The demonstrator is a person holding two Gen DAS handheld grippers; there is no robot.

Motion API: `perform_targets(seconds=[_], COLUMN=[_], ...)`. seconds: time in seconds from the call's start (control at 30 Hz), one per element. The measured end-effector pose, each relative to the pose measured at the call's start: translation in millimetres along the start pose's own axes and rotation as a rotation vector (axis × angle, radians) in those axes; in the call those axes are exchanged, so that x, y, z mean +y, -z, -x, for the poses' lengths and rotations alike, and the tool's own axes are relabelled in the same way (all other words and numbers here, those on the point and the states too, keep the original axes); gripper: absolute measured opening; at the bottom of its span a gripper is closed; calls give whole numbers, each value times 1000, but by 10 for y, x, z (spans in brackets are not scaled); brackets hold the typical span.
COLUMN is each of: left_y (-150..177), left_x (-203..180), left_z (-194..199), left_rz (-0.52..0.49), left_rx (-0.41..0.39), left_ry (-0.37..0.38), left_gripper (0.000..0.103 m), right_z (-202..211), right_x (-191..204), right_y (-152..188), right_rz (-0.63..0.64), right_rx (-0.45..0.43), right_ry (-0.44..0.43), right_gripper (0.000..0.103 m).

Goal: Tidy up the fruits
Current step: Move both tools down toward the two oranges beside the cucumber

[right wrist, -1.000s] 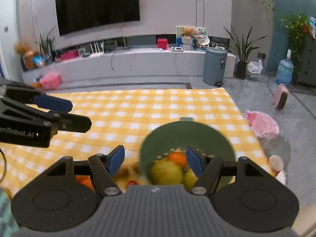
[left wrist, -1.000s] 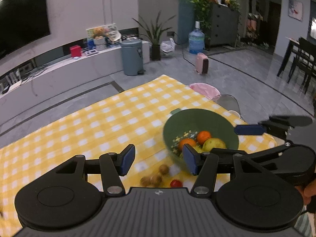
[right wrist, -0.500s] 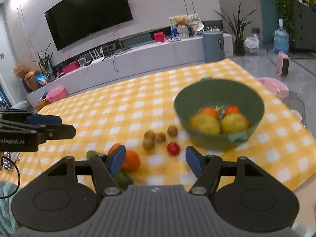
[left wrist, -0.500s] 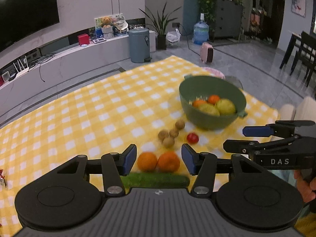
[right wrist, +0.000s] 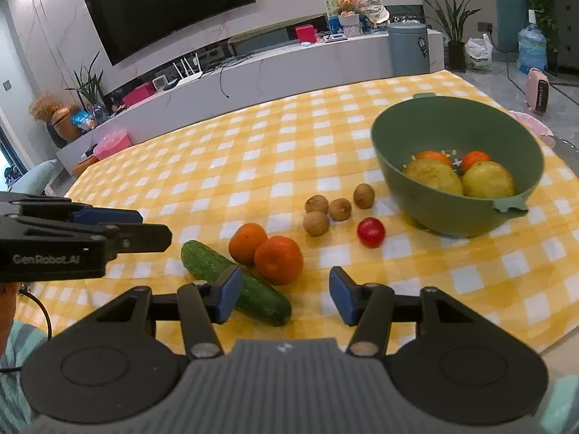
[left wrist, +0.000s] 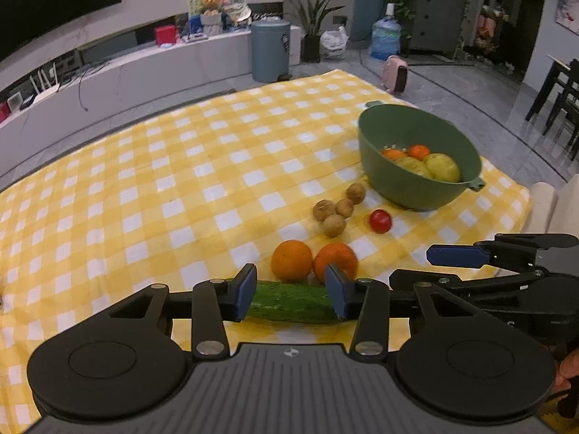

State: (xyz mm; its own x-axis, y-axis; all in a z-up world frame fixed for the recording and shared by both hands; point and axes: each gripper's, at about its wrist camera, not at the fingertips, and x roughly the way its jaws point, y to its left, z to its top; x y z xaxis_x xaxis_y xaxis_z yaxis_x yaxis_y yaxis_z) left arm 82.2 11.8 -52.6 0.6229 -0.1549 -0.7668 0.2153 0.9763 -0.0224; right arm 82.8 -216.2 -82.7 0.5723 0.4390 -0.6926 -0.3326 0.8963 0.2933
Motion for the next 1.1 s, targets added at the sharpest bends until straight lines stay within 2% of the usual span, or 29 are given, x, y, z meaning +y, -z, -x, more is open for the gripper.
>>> perform_targets(seconds=[0.47, 0.67, 1.1], left_y=[-95, -88, -102], left_x=[167, 270, 376], left_z=[-367, -476, -669], left_rz=[-8, 21, 72], left_rx=[72, 82, 114], left_ry=[2, 40, 83], left_gripper=[51, 51, 50], right_z=[-461, -629, -891], right_x=[45, 63, 18], right_y=[-108, -112, -105], right_rz=[-11, -10, -45], right_rx=[64, 91, 135], right_ry=[11, 11, 4], right_gripper=[51, 47, 45])
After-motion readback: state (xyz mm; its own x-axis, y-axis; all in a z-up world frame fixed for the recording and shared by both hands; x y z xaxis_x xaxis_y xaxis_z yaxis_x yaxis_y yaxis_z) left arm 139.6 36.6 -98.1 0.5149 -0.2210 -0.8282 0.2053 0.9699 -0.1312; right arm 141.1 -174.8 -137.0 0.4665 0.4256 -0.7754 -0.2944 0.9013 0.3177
